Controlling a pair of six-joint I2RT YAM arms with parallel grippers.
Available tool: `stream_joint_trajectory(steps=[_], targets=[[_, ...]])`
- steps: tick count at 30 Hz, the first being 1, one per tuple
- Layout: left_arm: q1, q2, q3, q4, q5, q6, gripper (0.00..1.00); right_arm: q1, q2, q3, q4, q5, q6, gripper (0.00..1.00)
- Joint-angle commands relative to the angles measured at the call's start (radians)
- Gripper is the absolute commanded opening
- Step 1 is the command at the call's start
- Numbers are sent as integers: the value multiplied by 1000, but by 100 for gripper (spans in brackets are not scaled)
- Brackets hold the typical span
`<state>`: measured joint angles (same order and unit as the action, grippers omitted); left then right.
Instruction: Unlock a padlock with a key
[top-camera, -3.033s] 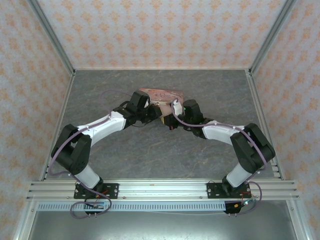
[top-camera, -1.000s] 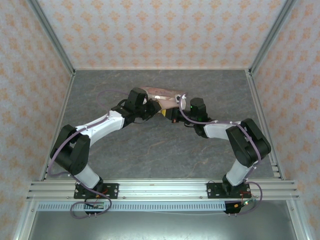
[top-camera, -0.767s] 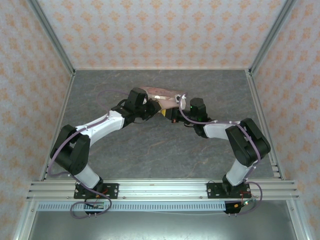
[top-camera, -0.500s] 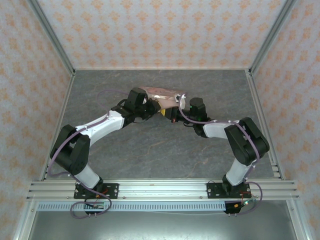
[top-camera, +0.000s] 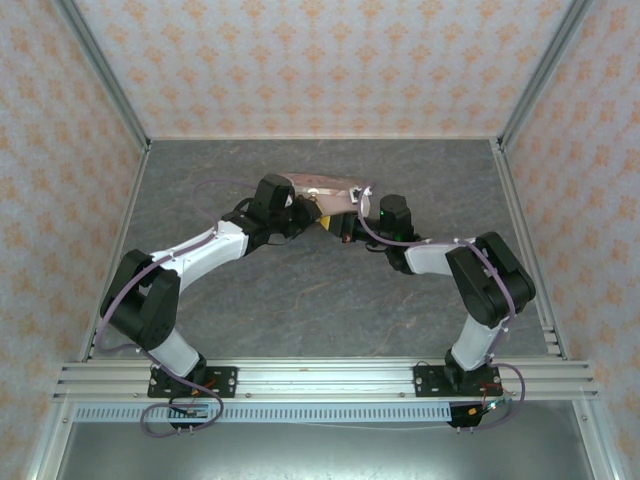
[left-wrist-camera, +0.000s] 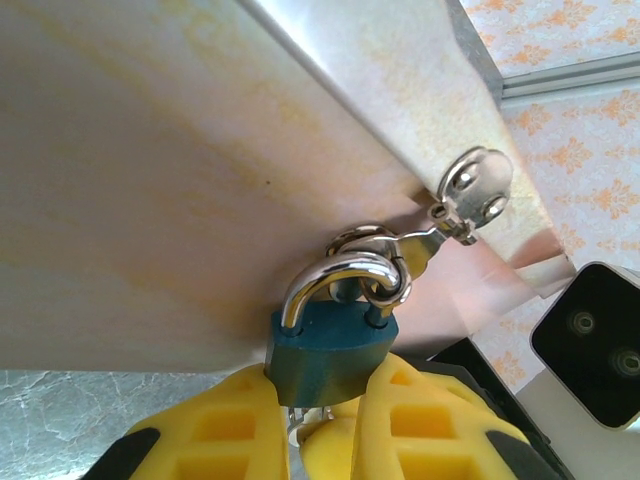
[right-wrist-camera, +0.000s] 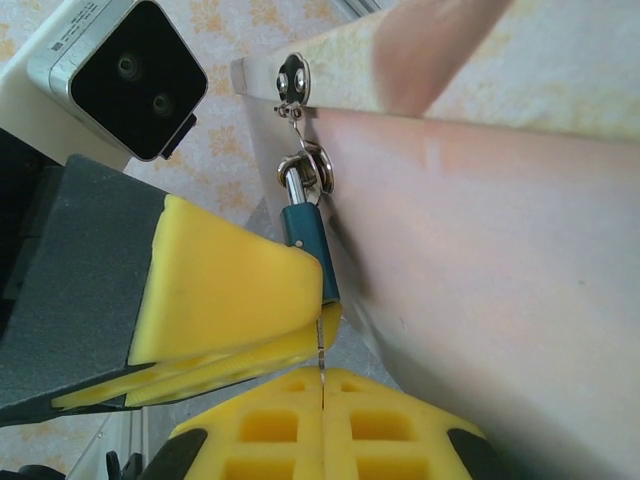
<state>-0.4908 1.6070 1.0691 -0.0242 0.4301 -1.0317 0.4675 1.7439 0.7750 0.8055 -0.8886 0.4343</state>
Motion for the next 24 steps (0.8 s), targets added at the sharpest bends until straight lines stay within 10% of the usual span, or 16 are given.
stream_joint_trajectory(steps=[1, 24], targets=[[-37, -28, 11, 15, 115, 21, 15, -5, 4, 55, 28, 10, 40, 0], [-37, -18, 13, -18, 112, 46, 15, -9, -71, 30, -76, 69, -94, 0]])
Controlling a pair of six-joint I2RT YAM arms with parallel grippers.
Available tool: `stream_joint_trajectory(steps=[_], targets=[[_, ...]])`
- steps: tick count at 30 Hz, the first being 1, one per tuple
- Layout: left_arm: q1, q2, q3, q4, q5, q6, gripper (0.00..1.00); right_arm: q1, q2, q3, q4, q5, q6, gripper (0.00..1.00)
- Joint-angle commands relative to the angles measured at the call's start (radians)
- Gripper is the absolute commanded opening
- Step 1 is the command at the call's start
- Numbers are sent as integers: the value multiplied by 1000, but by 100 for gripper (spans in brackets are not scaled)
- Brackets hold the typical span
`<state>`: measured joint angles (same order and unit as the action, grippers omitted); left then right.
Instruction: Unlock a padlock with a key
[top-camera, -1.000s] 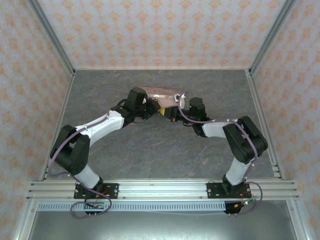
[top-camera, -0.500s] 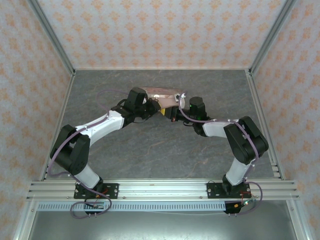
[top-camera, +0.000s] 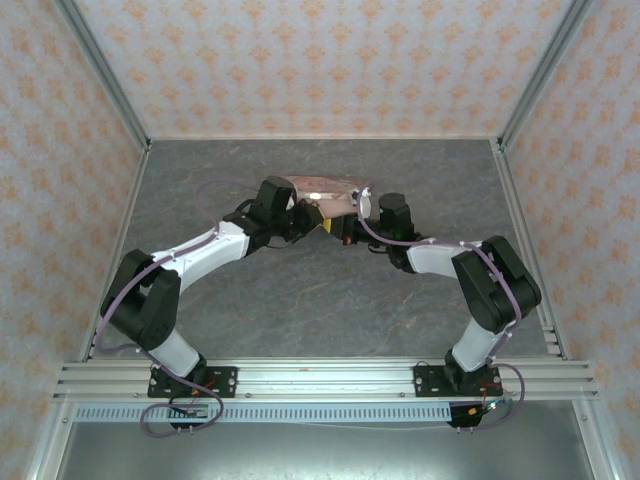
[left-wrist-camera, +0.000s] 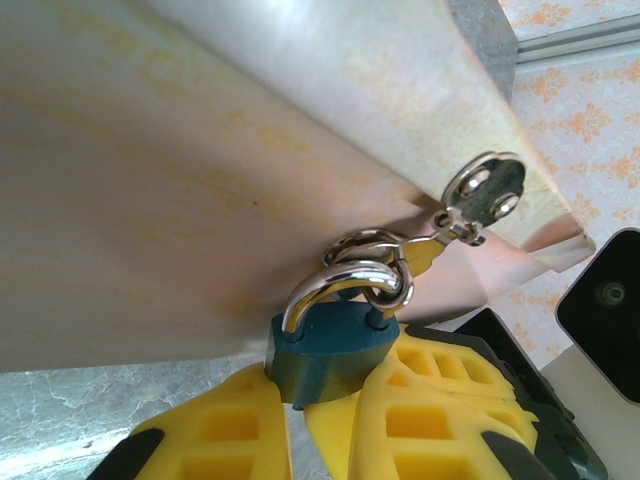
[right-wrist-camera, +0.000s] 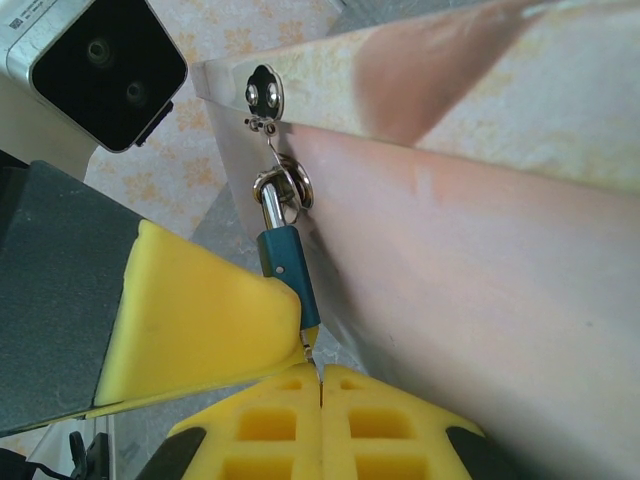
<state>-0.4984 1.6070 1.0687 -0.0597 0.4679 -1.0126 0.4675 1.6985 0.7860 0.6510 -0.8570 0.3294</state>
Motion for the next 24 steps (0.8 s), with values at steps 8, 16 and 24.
stream_joint_trajectory(steps=[8, 16, 24], targets=[[-36, -5, 1, 45, 80, 7, 15, -11, -10, 36, 152, 19, 69, 0], [-42, 12, -6, 67, 84, -9, 15, -11, 6, 46, 173, 37, 76, 0], [-44, 26, -27, 80, 78, -16, 15, -10, 19, 11, 149, 59, 58, 0]])
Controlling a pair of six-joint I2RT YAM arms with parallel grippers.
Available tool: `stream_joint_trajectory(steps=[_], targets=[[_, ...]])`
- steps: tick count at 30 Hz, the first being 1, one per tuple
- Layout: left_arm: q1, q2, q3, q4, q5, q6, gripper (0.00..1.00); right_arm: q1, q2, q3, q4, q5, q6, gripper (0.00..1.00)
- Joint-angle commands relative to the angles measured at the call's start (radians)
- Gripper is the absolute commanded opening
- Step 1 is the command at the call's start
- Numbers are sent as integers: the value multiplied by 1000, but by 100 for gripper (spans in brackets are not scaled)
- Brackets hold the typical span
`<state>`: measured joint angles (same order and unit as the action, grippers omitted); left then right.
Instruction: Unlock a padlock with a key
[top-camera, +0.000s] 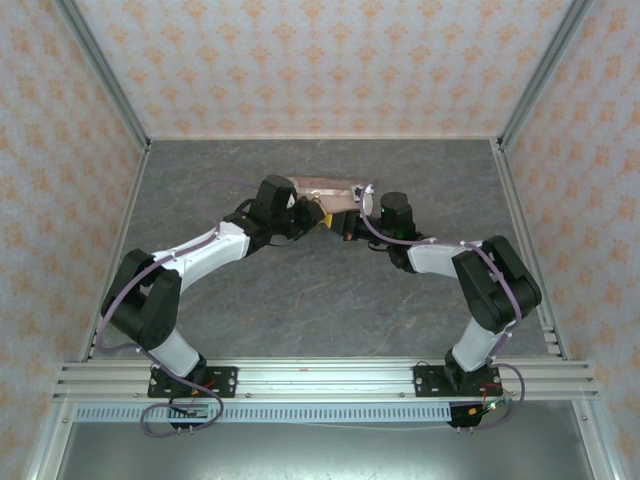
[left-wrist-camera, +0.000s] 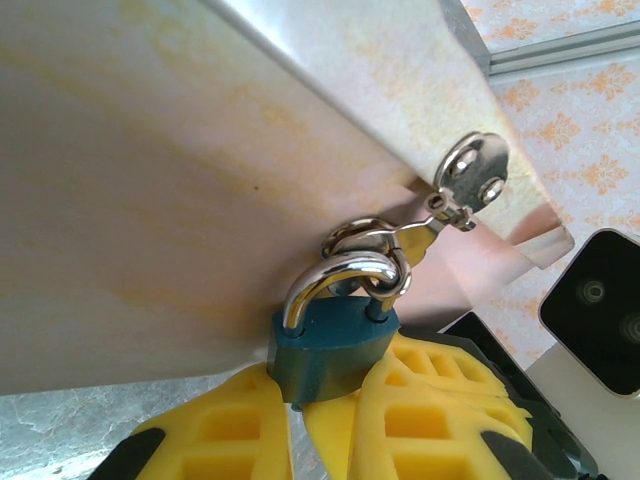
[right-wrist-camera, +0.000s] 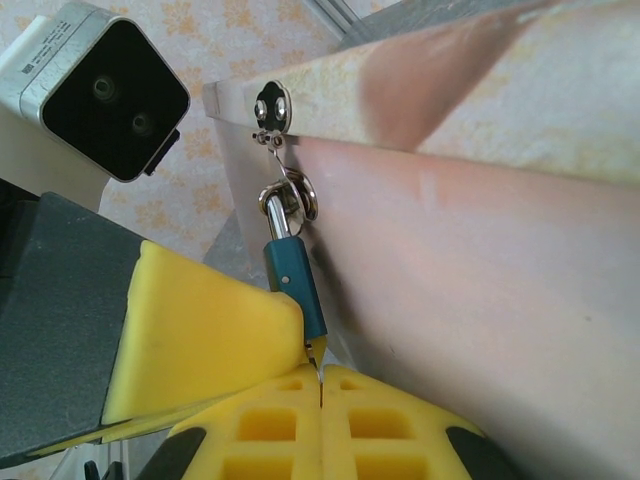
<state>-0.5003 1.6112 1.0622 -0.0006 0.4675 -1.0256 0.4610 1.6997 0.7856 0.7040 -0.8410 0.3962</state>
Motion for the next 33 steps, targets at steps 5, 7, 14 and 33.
stream_joint_trajectory(steps=[5, 7, 14, 33], targets=[[-42, 39, -35, 37, 76, -4, 15, -4, 38, -16, 95, 45, -13, 0], [-42, 53, -41, 52, 76, -10, 15, -4, 44, -28, 98, 55, -14, 0], [-49, 101, -57, 93, 73, -24, 15, -4, 97, -43, 124, 64, 0, 0], [3, 44, -145, 148, -28, -57, 55, -4, 195, -42, 141, 72, 45, 0]])
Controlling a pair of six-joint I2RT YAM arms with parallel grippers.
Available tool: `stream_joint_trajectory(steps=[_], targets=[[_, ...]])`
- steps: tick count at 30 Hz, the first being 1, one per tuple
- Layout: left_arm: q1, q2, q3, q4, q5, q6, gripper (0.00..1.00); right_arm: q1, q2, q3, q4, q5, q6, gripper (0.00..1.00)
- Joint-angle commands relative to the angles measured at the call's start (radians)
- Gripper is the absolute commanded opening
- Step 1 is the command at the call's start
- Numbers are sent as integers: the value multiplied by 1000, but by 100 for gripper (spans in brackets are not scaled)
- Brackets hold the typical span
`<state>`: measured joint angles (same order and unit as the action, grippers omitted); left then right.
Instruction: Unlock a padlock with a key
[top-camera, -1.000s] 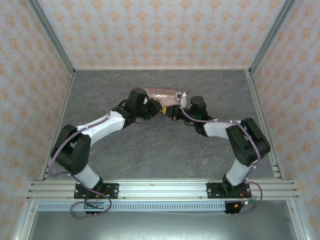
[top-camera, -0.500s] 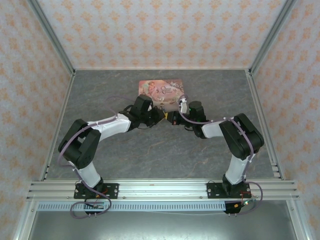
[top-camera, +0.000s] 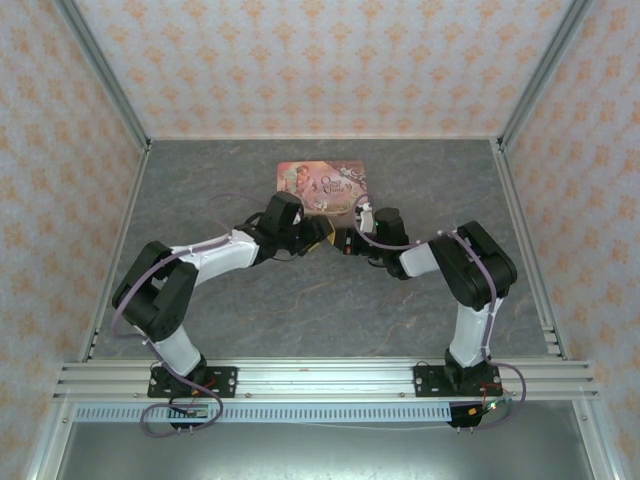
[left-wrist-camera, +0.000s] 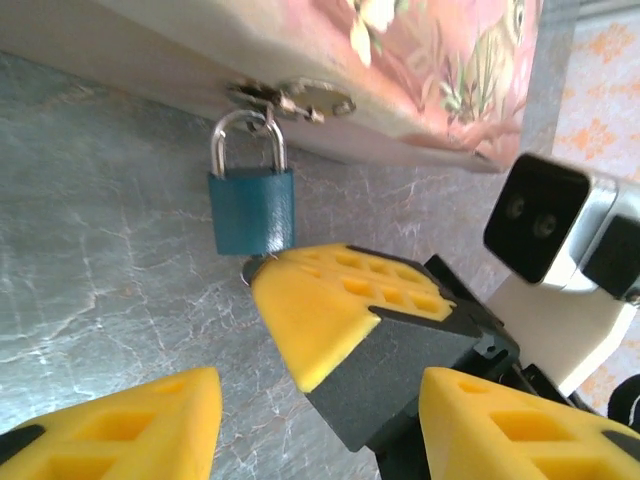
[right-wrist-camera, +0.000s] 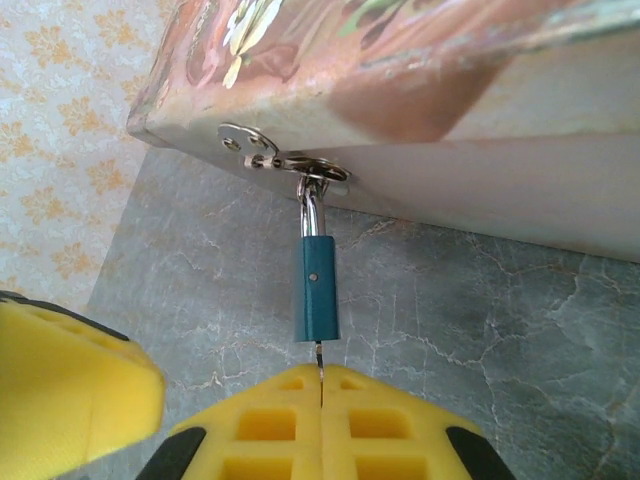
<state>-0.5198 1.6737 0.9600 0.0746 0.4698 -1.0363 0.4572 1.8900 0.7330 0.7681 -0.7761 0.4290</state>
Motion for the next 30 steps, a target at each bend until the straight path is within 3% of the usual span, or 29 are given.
stream_joint_trajectory(steps=[1, 8, 18, 30], targets=[[27, -7, -59, 125, -27, -78, 55, -1, 6, 12, 83, 6, 18, 0], [30, 90, -106, 367, -32, -197, 49, -1, 7, 21, 93, 1, 36, 0], [27, 137, -143, 524, -118, -220, 41, -1, 5, 25, 89, -3, 40, 0], [14, 207, -117, 536, -110, -242, 40, -1, 6, 28, 83, -3, 40, 0]])
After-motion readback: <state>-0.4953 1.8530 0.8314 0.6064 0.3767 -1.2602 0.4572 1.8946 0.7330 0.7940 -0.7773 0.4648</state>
